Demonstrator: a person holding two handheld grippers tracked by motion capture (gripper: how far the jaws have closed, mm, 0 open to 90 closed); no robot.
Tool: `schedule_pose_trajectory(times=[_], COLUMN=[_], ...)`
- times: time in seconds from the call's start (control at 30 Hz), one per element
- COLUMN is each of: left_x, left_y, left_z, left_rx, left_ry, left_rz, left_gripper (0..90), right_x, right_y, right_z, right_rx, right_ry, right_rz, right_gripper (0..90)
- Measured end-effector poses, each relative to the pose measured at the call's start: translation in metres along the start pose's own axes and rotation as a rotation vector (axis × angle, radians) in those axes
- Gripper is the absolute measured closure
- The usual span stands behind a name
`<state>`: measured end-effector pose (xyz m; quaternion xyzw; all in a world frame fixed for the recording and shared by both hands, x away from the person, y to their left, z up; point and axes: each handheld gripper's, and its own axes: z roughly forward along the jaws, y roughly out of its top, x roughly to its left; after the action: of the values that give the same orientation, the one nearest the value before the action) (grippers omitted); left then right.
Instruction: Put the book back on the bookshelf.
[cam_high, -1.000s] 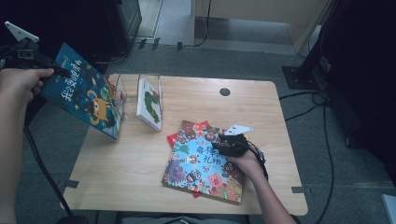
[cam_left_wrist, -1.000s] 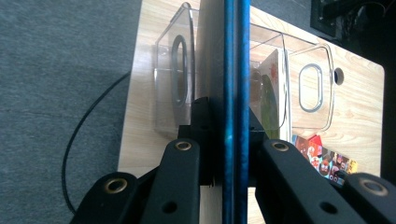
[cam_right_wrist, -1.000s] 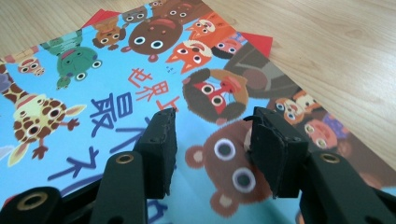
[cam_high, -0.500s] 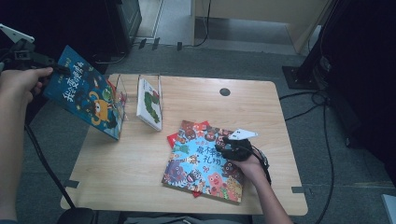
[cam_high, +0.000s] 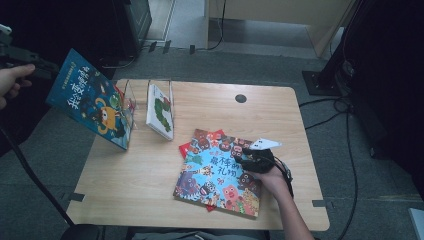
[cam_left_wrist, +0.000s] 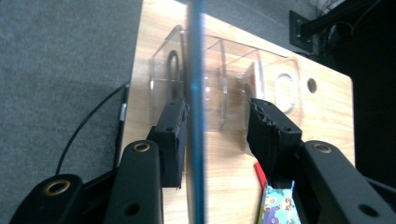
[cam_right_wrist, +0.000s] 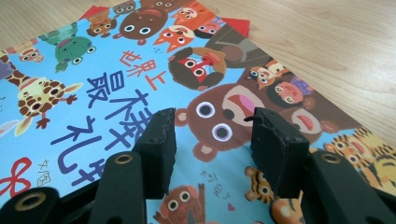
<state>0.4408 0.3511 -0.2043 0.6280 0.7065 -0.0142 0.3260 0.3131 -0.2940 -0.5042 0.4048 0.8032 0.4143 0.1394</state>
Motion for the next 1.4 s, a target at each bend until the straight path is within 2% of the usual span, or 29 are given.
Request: schedule_pose_trajectory(times=[0.07,0.17,0.23,0.4,0.5,0.57,0.63,0.8,0.87,0.97,1.2,1.33,1.4], left_x=[-0.007,-0.019,-0.025,-0.035,-0.039,-0.041,-0.043,-0.051,-0.055,-0.062,-0.076,-0.082,-0.084], left_y=[-0.005,-0.014,-0.020,-0.032,-0.041,-0.046,-0.051,-0.066,-0.072,-0.081,-0.100,-0.116,-0.124], left_z=[-0.005,-0.004,-0.001,0.009,0.019,0.027,0.033,0.049,0.057,0.065,0.087,0.098,0.104], left_rx=[-0.018,-0.005,0.000,0.014,0.027,0.045,0.053,0.067,0.083,0.083,0.102,0.101,0.108], left_ry=[0.002,0.011,0.016,-0.004,-0.037,-0.029,-0.031,-0.070,-0.078,-0.111,-0.131,-0.170,-0.175], left_rz=[0.023,0.086,0.113,0.140,0.151,0.162,0.169,0.185,0.201,0.216,0.272,0.301,0.312], left_gripper=[51.1,51.6,51.5,50.7,49.9,49.3,49.3,48.0,46.9,45.7,45.3,44.4,44.3], right_x=[-0.002,-0.005,-0.008,-0.015,-0.018,-0.020,-0.022,-0.024,-0.025,-0.025,-0.026,-0.025,-0.025], right_y=[0.000,0.002,0.002,0.006,0.007,0.011,0.012,0.015,0.016,0.016,0.016,0.015,0.015], right_z=[-0.001,-0.002,-0.002,0.000,0.001,0.002,0.004,0.005,0.005,0.005,0.004,0.004,0.004], right_rx=[0.005,0.005,0.006,0.016,-0.013,0.013,0.003,-0.010,-0.014,-0.013,-0.010,-0.007,-0.007], right_ry=[-0.004,-0.008,-0.007,-0.005,-0.004,-0.001,0.000,0.007,0.010,0.011,0.008,0.009,0.008], right_rz=[0.005,0.013,0.013,0.018,0.022,0.027,0.028,0.036,0.038,0.037,0.040,0.041,0.041], right_gripper=[49.9,49.9,50.0,50.4,50.9,50.8,50.8,51.0,51.0,51.1,51.1,51.2,51.3])
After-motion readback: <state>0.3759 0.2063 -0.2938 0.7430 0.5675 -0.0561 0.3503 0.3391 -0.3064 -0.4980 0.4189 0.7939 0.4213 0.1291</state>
